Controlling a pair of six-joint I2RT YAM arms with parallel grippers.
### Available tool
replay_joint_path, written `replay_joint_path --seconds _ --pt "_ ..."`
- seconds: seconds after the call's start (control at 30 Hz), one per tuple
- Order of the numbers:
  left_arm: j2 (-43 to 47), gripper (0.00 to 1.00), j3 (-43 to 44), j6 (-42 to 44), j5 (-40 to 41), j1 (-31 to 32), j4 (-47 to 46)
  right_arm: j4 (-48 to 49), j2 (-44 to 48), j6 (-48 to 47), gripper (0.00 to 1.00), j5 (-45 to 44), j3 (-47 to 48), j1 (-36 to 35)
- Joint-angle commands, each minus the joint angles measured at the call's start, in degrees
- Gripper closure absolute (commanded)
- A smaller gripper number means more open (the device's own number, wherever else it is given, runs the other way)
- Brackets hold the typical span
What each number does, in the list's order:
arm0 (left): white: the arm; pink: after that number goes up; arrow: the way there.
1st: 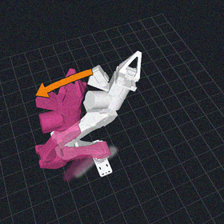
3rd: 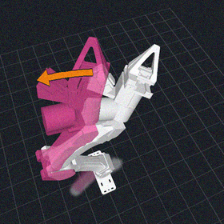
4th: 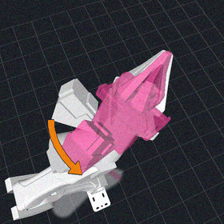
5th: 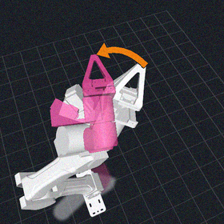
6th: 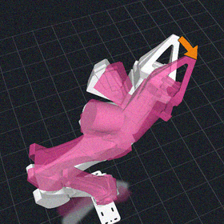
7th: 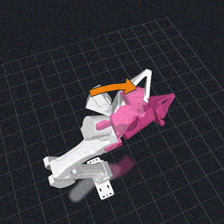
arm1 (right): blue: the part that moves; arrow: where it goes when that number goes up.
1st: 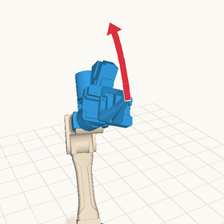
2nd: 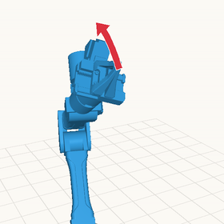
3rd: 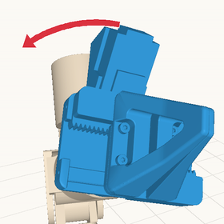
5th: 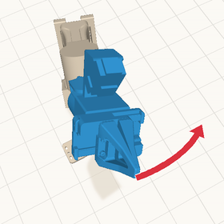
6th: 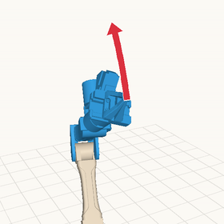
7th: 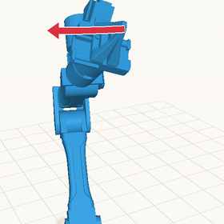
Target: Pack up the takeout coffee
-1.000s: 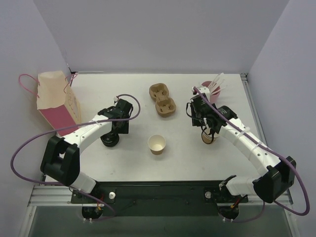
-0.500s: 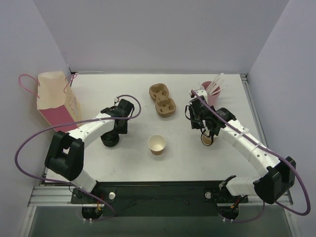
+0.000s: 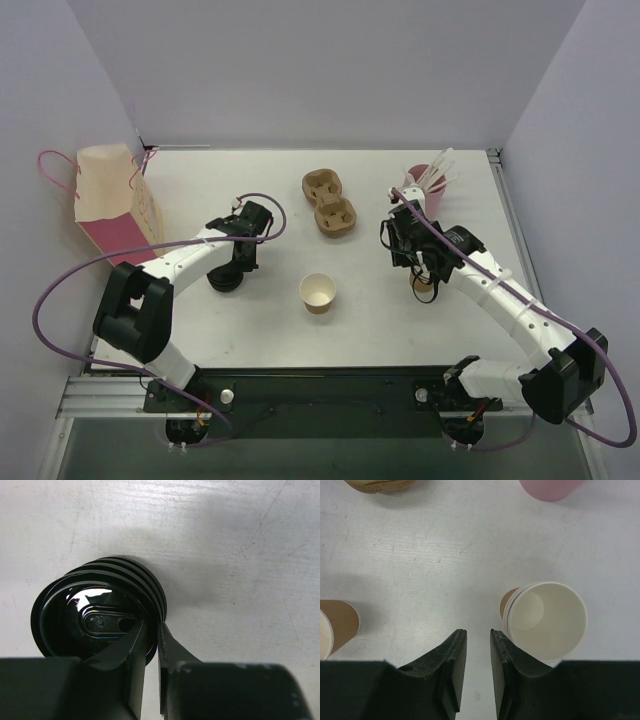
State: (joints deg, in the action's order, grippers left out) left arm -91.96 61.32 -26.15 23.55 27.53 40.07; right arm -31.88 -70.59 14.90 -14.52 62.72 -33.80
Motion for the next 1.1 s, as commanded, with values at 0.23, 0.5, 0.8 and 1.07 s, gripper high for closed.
replay_joint_path --seconds 0.23,0.5,0.8,1.07 --pt "6.35 0.88 1.96 -0.22 -2.63 -0.19 1.76 -0.38 2.65 0.92 0.72 1.08 -0.05 -0.65" --pt "14.69 0.9 5.74 2.5 -14.82 -0.28 2.12 4.26 5.01 3.12 0.69 4.5 -1.36 -1.09" --pt "31.22 0.9 2.67 -6.43 -55.77 -0.55 -18.35 41.87 19.24 17.24 0.59 25.15 -17.79 -0.12" --pt "38.43 0.89 -7.52 -24.52 -68.37 -0.55 -48.4 88.01 17.51 40.46 0.55 38.51 -31.25 -0.21"
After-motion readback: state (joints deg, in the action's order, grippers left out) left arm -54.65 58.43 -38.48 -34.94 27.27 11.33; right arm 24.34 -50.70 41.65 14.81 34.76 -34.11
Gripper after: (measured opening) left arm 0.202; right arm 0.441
